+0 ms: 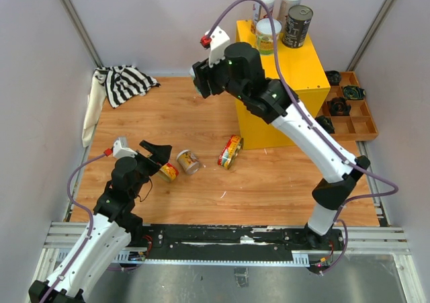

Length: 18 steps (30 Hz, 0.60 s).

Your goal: Place and organize the canned foods onto the counter

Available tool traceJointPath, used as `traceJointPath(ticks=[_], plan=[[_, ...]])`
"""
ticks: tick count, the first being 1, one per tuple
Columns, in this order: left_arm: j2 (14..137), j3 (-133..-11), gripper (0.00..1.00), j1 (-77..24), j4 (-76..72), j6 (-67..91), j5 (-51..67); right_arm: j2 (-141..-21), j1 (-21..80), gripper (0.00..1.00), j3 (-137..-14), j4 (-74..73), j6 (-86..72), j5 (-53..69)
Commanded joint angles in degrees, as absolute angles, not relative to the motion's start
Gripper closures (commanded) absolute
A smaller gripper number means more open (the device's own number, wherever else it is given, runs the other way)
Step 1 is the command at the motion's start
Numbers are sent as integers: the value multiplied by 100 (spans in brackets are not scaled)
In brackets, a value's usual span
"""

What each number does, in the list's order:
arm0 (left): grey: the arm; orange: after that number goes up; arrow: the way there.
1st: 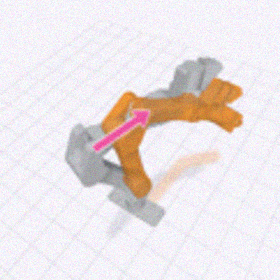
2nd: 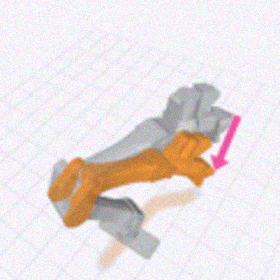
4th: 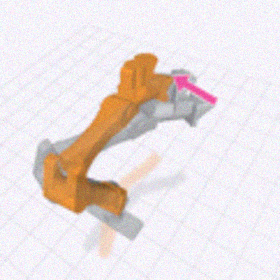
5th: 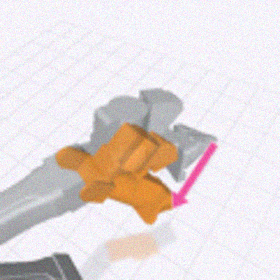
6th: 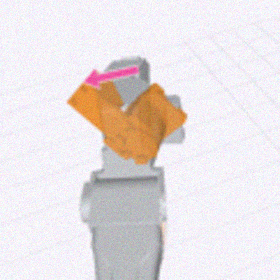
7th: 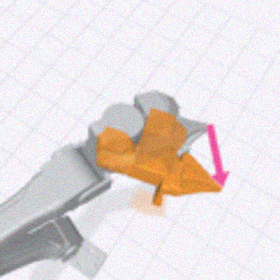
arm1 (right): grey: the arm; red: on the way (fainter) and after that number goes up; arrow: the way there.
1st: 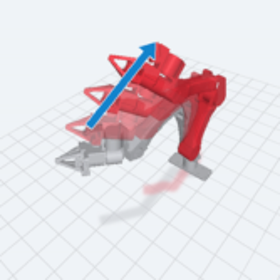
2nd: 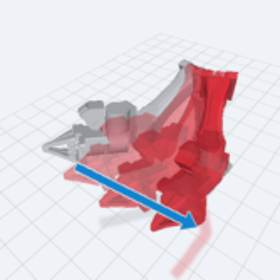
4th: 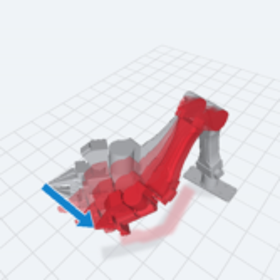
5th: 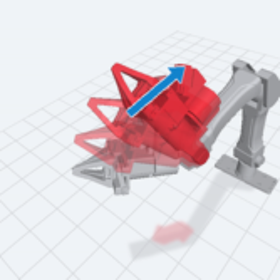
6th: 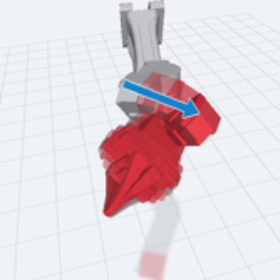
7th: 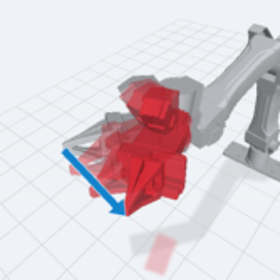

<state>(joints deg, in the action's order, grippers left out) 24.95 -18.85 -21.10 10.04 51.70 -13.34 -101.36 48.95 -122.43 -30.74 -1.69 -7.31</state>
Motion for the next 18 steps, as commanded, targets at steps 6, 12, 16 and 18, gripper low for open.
traceJointPath(ticks=[6, 12, 16, 18], plan=[[2462, -2013, 2, -2063, 969, 5225, -1380, -9265, 4706, 99, -12420, -2279, 224, -1171], [2461, -2017, 2, -2060, 976, 5246, -1374, -8891, 4421, 99, -12175, -2087, 282, -1270], [2455, -2017, 2, -2064, 984, 5260, -1362, -8659, 4159, 99, -11980, -1994, 274, -1307], [2458, -2014, 3, -2063, 993, 5265, -1365, -8536, 4014, 99, -11839, -1927, 249, -1307]])
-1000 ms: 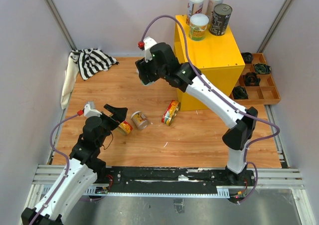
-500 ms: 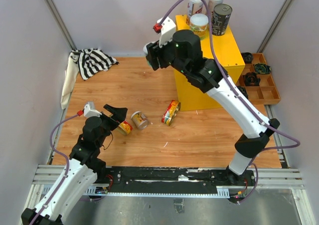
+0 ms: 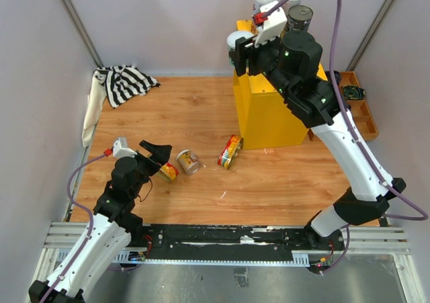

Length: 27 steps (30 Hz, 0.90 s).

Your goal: Place and organize the canned foods onto the counter

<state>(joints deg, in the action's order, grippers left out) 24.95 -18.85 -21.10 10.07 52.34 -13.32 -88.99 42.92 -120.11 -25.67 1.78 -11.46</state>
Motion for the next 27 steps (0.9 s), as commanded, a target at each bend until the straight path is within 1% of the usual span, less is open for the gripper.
traceJointPath(ticks=[1, 13, 21, 27], plan=[[2453, -2020, 2, -2057, 993, 5271, -1368, -8467, 3942, 99, -11762, -1884, 245, -1317], [2515, -1992, 2, -2057, 941, 5335, -1328, -7875, 2947, 99, -10784, -1313, 128, -1397], [2570, -1975, 2, -2059, 923, 5335, -1314, -7813, 2322, 99, -10277, -1133, -42, -1276], [2649, -1993, 2, -2063, 888, 5311, -1325, -7830, 2039, 99, -9910, -807, -21, -1301]])
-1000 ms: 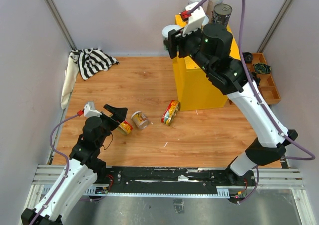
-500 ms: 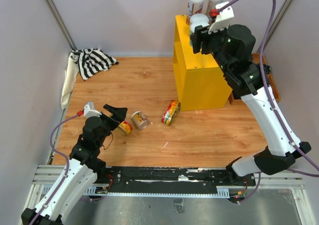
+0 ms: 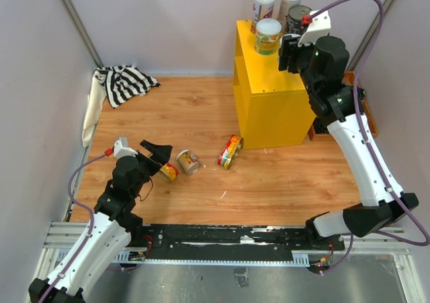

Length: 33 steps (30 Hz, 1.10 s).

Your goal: Place and organize the canned foods onto the counter

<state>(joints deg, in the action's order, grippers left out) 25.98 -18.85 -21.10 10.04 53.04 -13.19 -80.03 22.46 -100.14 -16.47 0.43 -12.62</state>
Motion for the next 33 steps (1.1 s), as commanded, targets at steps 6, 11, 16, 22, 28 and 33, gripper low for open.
traceJointPath(ticks=[6, 11, 16, 22, 28, 33], plan=[[2721, -2012, 2, -2065, 856, 5291, -1345, -7864, 1789, 99, -9600, -475, -27, -1276], [2848, -1981, 2, -2060, 761, 5273, -1338, -7874, 1640, 99, -9384, -175, -31, -1267], [3023, -2017, 2, -2062, 626, 5250, -1301, -7910, 1538, 99, -9244, -43, -44, -1256], [3084, -1997, 2, -2060, 530, 5282, -1277, -7943, 1406, 99, -9074, 148, -60, -1209], [3041, -1950, 2, -2064, 528, 5291, -1283, -7974, 1271, 99, -8896, 369, -106, -1132], [3088, -1922, 2, -2058, 493, 5290, -1292, -8060, 1187, 99, -8856, 455, -138, -1006]])
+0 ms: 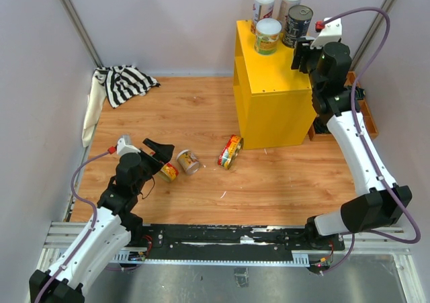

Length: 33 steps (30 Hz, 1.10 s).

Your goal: Place and organize the canned foods onto the counter

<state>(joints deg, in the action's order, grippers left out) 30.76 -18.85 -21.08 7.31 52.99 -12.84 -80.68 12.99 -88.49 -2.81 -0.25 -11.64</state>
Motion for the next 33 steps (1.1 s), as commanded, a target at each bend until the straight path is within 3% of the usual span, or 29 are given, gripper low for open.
traceJointPath(ticks=[1, 20, 33], plan=[[3105, -1919, 2, -2057, 479, 5291, -1284, -8068, 1184, 99, -8840, 469, -140, -995], [3259, -1840, 2, -2057, 291, 5309, -1281, -8331, 1027, 99, -8611, 792, -334, -733], [3356, -1795, 2, -2059, 172, 5311, -1281, -8491, 1024, 80, -8567, 809, -299, -686]])
